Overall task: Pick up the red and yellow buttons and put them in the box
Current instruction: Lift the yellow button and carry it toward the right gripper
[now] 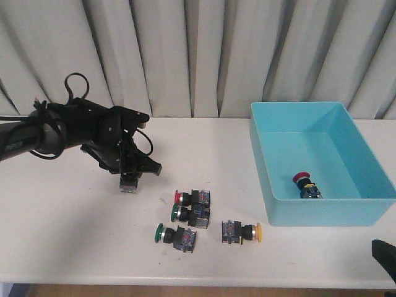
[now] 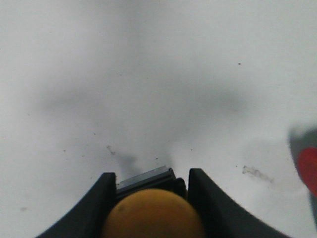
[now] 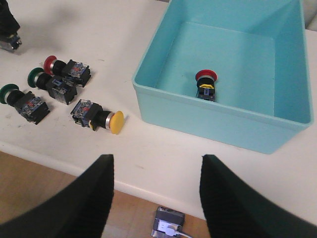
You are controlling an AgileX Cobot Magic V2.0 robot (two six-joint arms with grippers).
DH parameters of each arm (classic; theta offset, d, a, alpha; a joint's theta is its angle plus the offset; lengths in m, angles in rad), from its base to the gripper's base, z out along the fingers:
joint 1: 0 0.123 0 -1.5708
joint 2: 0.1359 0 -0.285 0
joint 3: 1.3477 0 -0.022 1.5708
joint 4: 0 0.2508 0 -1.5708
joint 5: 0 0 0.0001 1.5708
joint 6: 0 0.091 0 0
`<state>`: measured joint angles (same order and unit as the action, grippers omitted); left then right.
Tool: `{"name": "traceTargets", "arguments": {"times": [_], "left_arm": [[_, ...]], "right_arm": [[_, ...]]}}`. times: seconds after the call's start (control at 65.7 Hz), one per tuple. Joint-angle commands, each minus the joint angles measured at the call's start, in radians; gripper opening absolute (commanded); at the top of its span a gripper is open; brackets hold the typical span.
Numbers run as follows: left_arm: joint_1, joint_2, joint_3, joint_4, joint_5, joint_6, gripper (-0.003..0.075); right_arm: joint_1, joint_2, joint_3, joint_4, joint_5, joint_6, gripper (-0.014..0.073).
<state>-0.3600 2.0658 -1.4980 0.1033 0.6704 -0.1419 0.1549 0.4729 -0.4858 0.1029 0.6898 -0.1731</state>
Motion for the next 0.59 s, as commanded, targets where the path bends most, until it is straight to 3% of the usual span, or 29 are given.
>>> {"name": "traceTargets", "arguments": {"times": [0.0,0.167,0.274,0.578], "left_arm": [[0.001,-0.153,-0.03,-0.013,-0.006,0.097,0.021],[0.001,-0.281,-0.03,-0.11,0.018,0.266,0.021],[0.001,-0.346,-0.03,-0.263,0.073,0.444,0.021],[0.002,-0.384,-0.03,-0.9,0.344,1.181,0.021]], "right_arm": [[-0.002,0.005,-0.023,0.004,-0.061,-0.004,0.0391],[-0.002,0.005,-0.023,0.004,-0.061,-0.004,0.0391],[-0.002,0.005,-0.023,0.004,-0.061,-0.004,0.0391],[-0.002,0.005,-0.023,0.008,-0.036,-0.004,0.0391]]}}
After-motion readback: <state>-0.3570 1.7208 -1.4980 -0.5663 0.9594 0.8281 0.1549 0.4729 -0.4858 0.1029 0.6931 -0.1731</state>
